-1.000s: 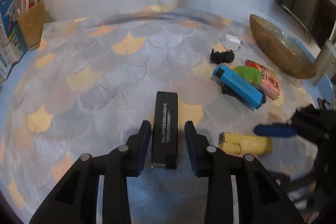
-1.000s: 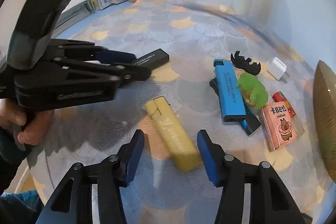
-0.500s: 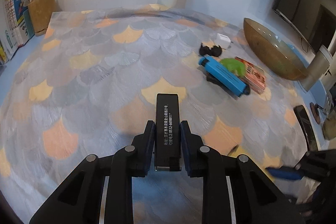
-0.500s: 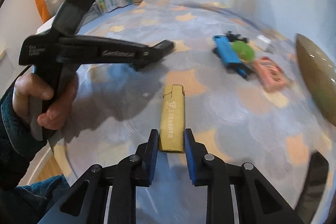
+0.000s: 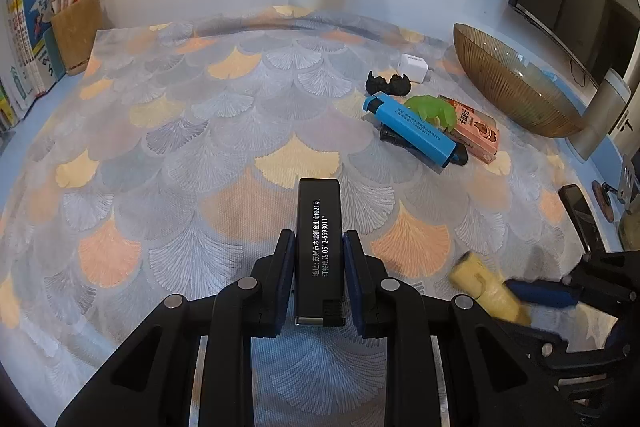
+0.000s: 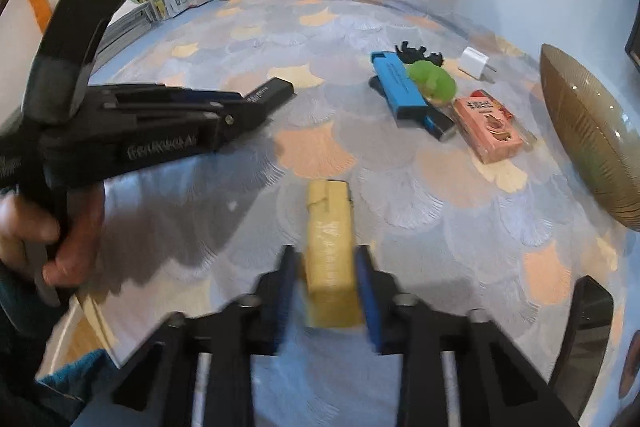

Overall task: Organize rigid objects
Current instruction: 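Grasp the black lighter with the left tool while the right tool grasps the yellow lighter, then carry both lighters to the amber bowl and open both tools inside it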

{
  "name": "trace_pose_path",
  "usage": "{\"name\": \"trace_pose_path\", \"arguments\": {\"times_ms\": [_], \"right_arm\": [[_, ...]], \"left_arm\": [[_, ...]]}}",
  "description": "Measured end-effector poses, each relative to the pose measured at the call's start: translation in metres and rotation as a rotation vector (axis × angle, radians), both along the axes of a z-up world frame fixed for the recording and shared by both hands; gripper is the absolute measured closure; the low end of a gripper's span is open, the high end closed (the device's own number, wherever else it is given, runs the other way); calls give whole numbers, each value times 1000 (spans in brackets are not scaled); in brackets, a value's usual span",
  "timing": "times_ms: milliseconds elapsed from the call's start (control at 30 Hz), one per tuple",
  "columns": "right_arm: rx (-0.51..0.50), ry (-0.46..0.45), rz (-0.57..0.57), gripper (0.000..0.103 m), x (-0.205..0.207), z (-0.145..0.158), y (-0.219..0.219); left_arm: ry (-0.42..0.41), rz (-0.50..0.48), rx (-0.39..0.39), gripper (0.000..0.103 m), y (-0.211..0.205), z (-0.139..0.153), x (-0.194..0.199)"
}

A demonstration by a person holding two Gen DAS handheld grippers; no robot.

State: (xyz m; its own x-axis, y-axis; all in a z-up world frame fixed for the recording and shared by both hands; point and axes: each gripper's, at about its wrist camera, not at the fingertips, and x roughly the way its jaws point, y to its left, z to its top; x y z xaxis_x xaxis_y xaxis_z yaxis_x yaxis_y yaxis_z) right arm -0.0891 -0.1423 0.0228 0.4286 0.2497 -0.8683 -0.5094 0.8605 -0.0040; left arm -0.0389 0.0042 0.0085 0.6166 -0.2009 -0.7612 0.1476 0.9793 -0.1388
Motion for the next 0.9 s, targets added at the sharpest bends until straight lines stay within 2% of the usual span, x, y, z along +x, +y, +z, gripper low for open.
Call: {"name": "trace_pose_path", "arguments": {"times_ms": [100, 167, 333, 467, 533, 667, 767, 900], "right_arm": [[13, 14, 18, 80, -5, 3, 2], [27, 23, 5, 80, -6, 10, -6], [57, -62, -114, 80, 14, 54, -64], [66, -144, -212, 80, 31, 90, -117], [73, -186, -262, 80, 39, 110, -143], [66, -253, -331, 80, 58, 142, -180], [48, -270, -366, 80, 73, 153, -198], [41, -233, -409, 80, 91, 137, -218]], "left_arm": [[-20, 1, 4, 82, -2, 3, -2], [-35, -22, -38, 82, -2, 8, -3], [-89, -46, -56, 82, -20, 30, 4], [-180, -107, -62, 82, -61, 69, 17], [-230, -150, -94, 82, -86, 93, 28], [-273, -233, -150, 82, -136, 130, 54], [-274, -272, -179, 82, -172, 142, 75], [-205, -280, -190, 82, -205, 122, 101]]}}
